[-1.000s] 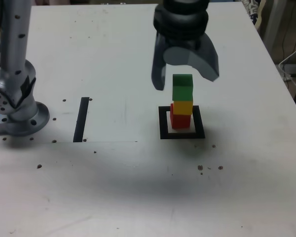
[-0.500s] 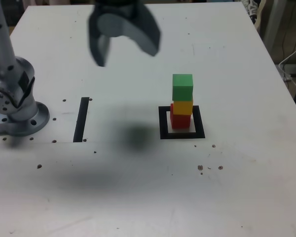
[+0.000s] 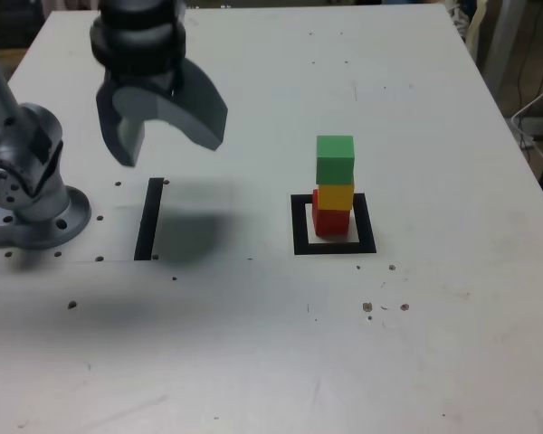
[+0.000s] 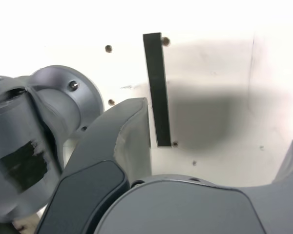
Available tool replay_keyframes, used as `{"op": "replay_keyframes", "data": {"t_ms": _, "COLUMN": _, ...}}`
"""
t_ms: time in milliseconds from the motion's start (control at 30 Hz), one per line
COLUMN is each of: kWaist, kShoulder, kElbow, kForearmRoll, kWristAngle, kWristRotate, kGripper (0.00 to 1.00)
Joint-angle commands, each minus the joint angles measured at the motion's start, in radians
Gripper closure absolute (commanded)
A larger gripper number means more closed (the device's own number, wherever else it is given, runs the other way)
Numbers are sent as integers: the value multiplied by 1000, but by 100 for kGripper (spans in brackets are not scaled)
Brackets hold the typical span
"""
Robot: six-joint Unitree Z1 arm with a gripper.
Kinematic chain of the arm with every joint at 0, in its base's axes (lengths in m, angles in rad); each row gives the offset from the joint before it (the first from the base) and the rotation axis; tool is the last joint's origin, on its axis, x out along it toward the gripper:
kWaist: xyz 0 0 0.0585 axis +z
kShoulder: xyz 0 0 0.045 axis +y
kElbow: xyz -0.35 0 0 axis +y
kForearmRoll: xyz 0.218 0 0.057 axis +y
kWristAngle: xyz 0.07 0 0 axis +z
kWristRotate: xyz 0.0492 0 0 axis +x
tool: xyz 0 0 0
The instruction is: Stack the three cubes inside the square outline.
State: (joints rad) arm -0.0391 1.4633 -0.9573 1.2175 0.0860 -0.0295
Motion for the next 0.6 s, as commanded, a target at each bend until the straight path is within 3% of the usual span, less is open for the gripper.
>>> {"op": "replay_keyframes", "data": {"t_ms": 0, "kWaist": 2, "kShoulder": -8, "kElbow": 76, "kForearmRoll": -37, "kWristAngle": 0, "kWristRotate": -23, "kGripper": 1}}
{"op": "replay_keyframes", "data": {"t_ms": 567, "kWaist": -65, "kShoulder": -16, "kElbow": 148, "kForearmRoll": -96, "kWristAngle": -2, "kWristRotate": -121, "kGripper": 1}}
